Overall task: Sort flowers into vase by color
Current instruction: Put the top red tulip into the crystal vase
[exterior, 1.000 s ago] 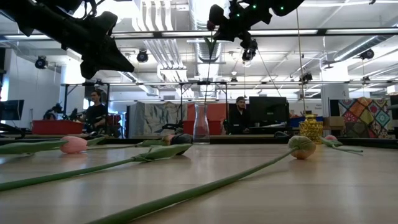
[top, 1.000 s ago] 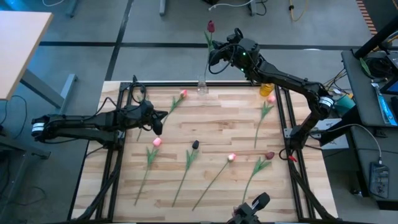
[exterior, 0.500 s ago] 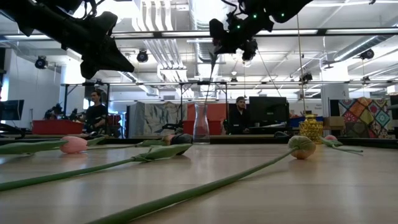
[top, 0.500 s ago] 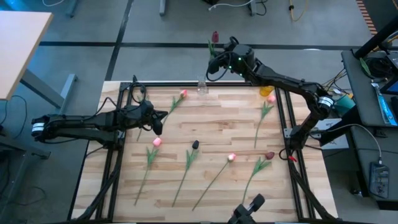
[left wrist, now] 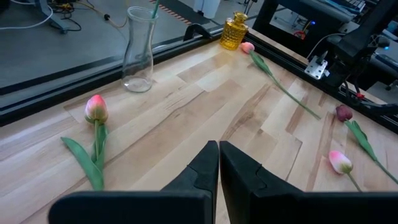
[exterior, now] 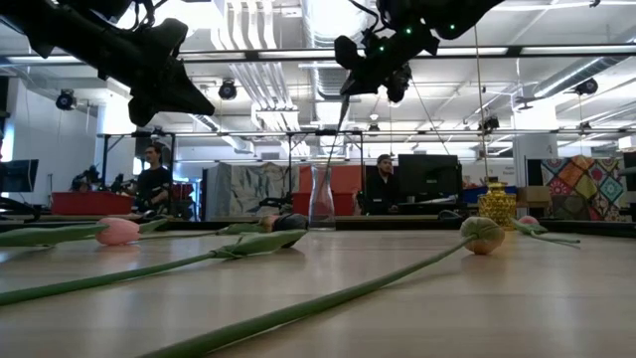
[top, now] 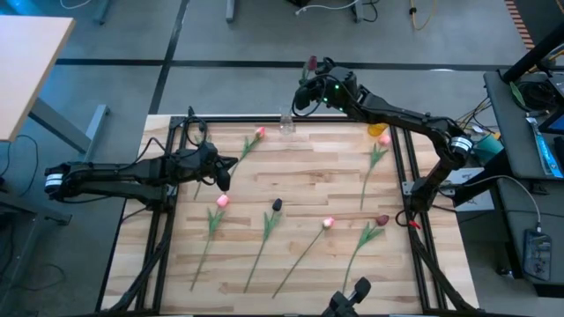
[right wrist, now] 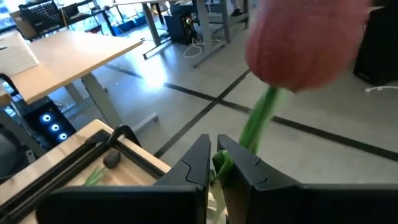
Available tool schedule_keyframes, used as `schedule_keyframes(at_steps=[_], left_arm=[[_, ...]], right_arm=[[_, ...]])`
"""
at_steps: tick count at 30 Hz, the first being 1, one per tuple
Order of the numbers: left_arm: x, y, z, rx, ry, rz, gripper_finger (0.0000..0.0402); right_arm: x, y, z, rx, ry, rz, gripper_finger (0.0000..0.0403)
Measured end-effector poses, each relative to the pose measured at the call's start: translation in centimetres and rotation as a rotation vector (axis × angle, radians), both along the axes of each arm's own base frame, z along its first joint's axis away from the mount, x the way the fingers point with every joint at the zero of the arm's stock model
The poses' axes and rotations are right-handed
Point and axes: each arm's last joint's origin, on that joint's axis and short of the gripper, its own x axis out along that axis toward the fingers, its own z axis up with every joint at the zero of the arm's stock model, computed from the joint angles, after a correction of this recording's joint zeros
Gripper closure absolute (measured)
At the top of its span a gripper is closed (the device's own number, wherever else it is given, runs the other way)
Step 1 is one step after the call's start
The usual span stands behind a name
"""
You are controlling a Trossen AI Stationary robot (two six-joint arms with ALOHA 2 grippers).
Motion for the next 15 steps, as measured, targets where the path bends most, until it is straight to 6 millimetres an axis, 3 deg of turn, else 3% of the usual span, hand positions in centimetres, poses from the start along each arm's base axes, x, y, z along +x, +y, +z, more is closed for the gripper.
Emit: schedule_keyframes(at_steps=[15], left_arm=[[0.0,0.0,0.0,0.002,0.001,-0.002,0.0402]], right_arm=[[3.2,-0.8,-2.8,0.065,0.093,0.071,0.039]])
